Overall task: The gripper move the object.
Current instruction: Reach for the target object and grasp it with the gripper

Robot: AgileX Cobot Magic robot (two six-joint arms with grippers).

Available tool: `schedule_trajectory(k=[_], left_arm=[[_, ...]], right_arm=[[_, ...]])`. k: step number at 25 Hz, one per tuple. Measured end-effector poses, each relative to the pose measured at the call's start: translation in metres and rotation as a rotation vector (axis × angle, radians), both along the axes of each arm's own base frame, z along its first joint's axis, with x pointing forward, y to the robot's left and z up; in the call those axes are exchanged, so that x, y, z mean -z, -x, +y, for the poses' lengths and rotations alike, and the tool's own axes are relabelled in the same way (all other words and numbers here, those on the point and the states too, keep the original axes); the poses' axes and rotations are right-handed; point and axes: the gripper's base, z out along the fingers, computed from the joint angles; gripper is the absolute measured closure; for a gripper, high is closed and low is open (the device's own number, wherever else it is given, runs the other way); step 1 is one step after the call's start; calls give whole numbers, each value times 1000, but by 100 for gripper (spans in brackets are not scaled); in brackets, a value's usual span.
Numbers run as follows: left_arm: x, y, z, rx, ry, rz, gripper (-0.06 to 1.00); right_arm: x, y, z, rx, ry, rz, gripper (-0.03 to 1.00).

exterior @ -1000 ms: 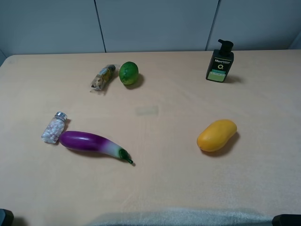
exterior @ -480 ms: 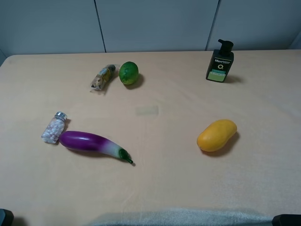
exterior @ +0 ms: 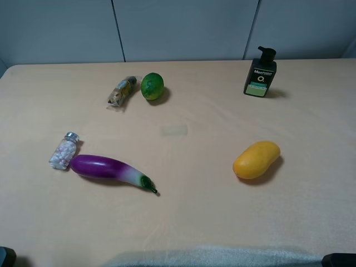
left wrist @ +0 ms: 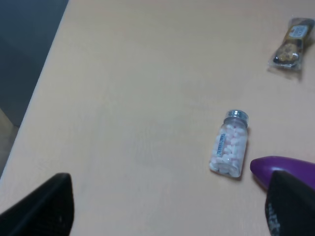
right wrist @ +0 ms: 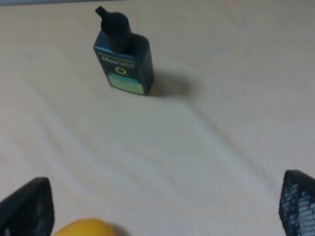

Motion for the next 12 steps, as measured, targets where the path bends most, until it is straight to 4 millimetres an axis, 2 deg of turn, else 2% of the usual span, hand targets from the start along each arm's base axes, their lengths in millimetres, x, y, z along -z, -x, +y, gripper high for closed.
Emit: schedule_trajectory(k=[5,7,8,9,12], left_arm=[[0,0,0,0,0,0,10],[0,0,0,0,0,0,10],[0,0,0,0,0,0,10],[0,0,0,0,0,0,10],[0,0,0,0,0,0,10]], right_arm=[[-12,-38,-2,-52,39,7,27],[-13,-45,0,-71,50,10,27],[-15,-52,3,-96,64,8,27],[-19,-65,15,-173,112,4,27],[-22,-82,40,-300,205,1,27]])
